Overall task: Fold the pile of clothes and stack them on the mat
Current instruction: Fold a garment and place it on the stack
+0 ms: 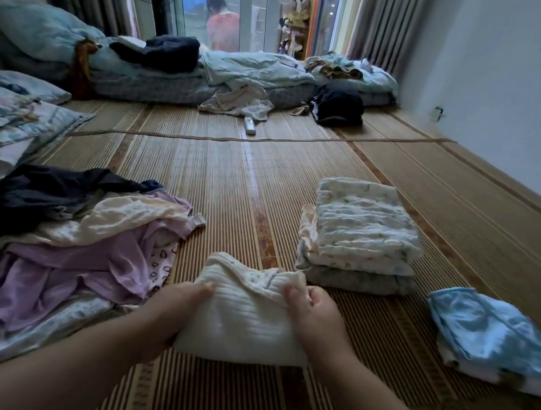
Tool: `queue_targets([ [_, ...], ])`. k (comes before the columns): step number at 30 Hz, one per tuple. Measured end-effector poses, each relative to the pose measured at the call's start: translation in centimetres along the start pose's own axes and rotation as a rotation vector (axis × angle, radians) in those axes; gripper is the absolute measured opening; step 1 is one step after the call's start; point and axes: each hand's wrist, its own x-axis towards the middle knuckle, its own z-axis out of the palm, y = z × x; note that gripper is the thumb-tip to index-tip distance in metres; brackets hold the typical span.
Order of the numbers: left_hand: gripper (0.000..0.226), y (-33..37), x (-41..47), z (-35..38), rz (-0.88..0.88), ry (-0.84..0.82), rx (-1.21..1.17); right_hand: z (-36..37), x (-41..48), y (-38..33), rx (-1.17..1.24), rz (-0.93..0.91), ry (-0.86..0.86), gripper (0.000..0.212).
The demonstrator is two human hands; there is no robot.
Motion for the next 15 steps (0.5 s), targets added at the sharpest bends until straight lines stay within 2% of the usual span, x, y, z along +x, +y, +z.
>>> queue_targets([
  [2,0.029,2.7,0.1,1.9,0.100,0.005,-0.012,-2.5,0.3,-1.8,0.123,-0.070,-0.083,0.044],
  [4,0.025,5.8,0.0,4.0,0.194,-0.016,-0.046,-5.3,0.9,-3.8,0.061,-0.132,-0.072,0.048],
  [6,0.022,9.0,-0.2,6.6,0.269,-0.055,-0.070,-8.1,2.1,-5.8,-0.027,-0.170,0.106,0.031],
  [7,0.022,10.4,-0.3,7.9,0.293,-0.084,-0.083,-9.4,3.0,-6.6,-0.032,-0.162,0.205,0.033],
  [8,0.023,11.6,-0.3,9.0,0.308,-0.114,-0.099,-10.6,3.8,-7.4,0.005,-0.138,0.280,0.047],
  [10,0.023,13.8,0.1,11.3,0.334,-0.169,-0.124,-12.8,5.5,-8.8,0.114,-0.064,0.324,0.073],
  [15,0.022,17.8,3.2,15.7,0.385,-0.167,-0.153,-17.1,9.8,-11.5,-0.042,-0.083,0.344,0.080],
])
